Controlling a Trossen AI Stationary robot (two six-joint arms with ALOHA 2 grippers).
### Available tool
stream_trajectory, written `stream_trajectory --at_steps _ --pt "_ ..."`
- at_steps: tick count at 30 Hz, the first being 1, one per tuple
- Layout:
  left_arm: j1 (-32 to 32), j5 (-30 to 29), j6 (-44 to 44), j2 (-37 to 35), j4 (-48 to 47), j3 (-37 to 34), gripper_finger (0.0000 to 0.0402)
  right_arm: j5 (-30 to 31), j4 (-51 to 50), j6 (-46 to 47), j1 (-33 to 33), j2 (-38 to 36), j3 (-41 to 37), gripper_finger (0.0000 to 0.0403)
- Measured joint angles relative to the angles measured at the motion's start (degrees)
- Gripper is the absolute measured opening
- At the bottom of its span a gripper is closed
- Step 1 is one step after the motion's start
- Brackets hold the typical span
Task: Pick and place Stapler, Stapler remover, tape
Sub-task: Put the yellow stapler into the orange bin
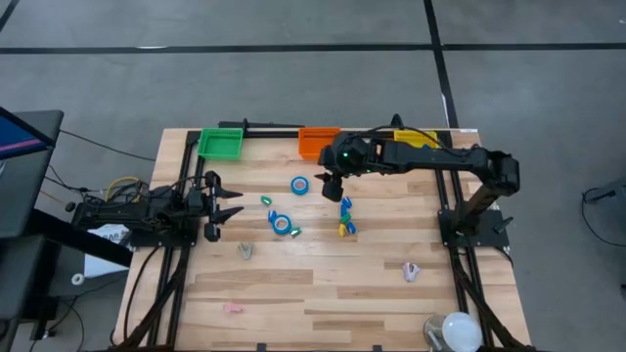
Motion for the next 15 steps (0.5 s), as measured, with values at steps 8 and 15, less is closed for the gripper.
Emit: stream_trajectory --at_steps 8,15 --pt "0.0 0.0 0.0 0.0 0.0 0.0 0.0168 -0.6 -3.0 -0.5 0.0 4.7 7.9 0.0178" --pt "0.0 0.0 0.0 0.0 0.0 0.0 0.0168 -3.1 -6.1 -0.5 0.0 5.1 10.7 0.0181"
